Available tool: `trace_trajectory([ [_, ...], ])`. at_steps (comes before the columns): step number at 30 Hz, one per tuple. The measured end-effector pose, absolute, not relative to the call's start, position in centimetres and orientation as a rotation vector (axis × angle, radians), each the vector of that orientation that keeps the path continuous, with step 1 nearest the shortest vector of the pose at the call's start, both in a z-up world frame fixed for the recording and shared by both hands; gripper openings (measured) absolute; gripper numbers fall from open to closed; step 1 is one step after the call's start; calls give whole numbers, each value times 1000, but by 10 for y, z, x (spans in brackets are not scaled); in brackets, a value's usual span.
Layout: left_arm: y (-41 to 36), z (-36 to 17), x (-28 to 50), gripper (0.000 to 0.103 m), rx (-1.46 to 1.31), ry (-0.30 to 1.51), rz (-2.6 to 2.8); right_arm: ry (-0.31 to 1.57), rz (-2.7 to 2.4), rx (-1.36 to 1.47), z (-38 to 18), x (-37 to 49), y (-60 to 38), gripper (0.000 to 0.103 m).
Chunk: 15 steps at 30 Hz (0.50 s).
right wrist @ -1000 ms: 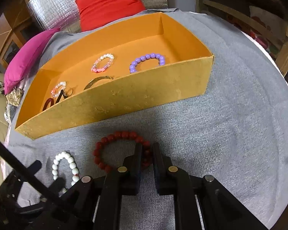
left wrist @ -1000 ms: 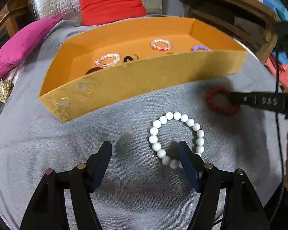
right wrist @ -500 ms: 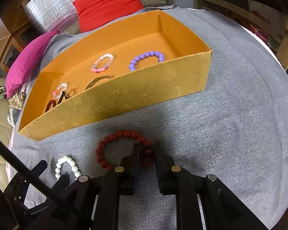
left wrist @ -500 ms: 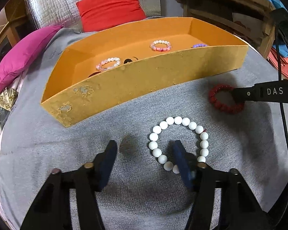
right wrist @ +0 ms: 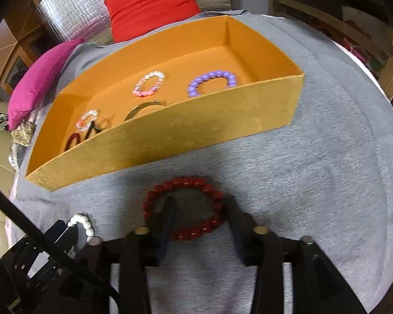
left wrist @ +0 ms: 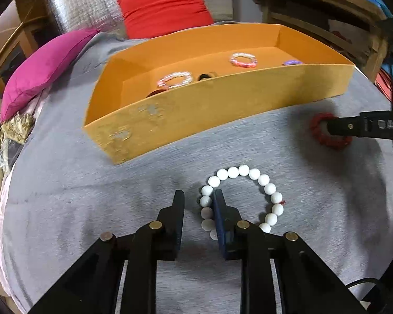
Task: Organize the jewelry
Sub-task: 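Lower the right tool over the red bead bracelet and close on it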
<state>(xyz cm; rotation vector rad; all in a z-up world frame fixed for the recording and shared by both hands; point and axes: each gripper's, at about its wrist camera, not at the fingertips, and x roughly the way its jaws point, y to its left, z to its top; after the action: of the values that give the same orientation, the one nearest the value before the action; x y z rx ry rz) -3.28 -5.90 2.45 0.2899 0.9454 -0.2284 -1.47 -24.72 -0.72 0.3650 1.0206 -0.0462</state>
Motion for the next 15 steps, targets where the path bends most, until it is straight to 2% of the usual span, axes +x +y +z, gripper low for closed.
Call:
trace_trajectory([
  [9,-27,24,-27,23,258,972,-164,1037,144,393,-5,-19,-235,53],
  [11,-25,25,-27,27,251,977,-161,1032,143,407,-4,-21,-242,53],
  [14,-21,27,-27,46,232,985,-155,1000,106,405,1,-24,-250,53],
  [15,-21,28,-27,52,221,986,-159,986,96,403,3,-24,-252,57],
])
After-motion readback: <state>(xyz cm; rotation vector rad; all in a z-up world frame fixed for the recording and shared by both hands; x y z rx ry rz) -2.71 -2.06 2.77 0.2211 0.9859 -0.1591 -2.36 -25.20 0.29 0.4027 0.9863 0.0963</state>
